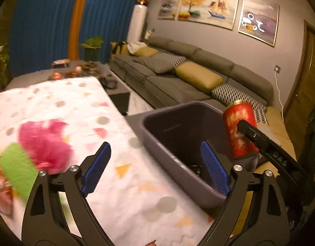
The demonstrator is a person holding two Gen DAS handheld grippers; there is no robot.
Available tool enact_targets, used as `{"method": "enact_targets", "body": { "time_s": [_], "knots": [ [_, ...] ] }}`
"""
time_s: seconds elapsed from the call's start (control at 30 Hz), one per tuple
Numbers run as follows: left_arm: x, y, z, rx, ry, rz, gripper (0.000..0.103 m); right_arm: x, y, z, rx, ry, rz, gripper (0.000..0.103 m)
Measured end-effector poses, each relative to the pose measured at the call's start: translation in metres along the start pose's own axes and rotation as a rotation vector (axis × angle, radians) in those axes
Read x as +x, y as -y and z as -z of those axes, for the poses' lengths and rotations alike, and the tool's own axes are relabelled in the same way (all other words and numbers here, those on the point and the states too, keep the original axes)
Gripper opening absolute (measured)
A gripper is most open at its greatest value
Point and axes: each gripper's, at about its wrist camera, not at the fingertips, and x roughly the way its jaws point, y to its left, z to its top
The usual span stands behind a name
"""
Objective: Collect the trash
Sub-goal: 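Open both tools to drop the red cup and pink bag into the bin, then move both open tools back over the remaining trash on the table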
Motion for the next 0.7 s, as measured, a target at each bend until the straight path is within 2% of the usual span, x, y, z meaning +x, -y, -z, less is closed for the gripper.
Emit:
{"method": "enact_targets", "body": {
  "time_s": [0.07,0.13,0.33,0.47,0.7],
  "knots": [
    [-0.021,-0.009,0.002,0.004,0.038,-0.065,0.091,-0.005,-0.003,-0.001,-0.014,0.020,0.012,0.076],
    [-0.039,-0.019,0.006,-0.006,0.061,-0.099,0.092,-0.012,-0.007,0.000,-0.028,0.030,0.027,0.077],
    [-0.093,-0.053,0.020,-0.060,0.101,-0.255,0.093,-0.039,-0.028,0.006,-0.068,0.054,-0.002,0.081],
    [-0.128,-0.080,0.037,-0.094,0.121,-0.384,0.093,-0.056,-0.053,0.019,-0.115,0.047,-0.060,0.081],
    [-0.190,-0.134,0.078,-0.150,0.109,-0.543,0.093,-0.077,-0.114,0.042,-0.206,0.020,-0.174,0.081]
  ]
}}
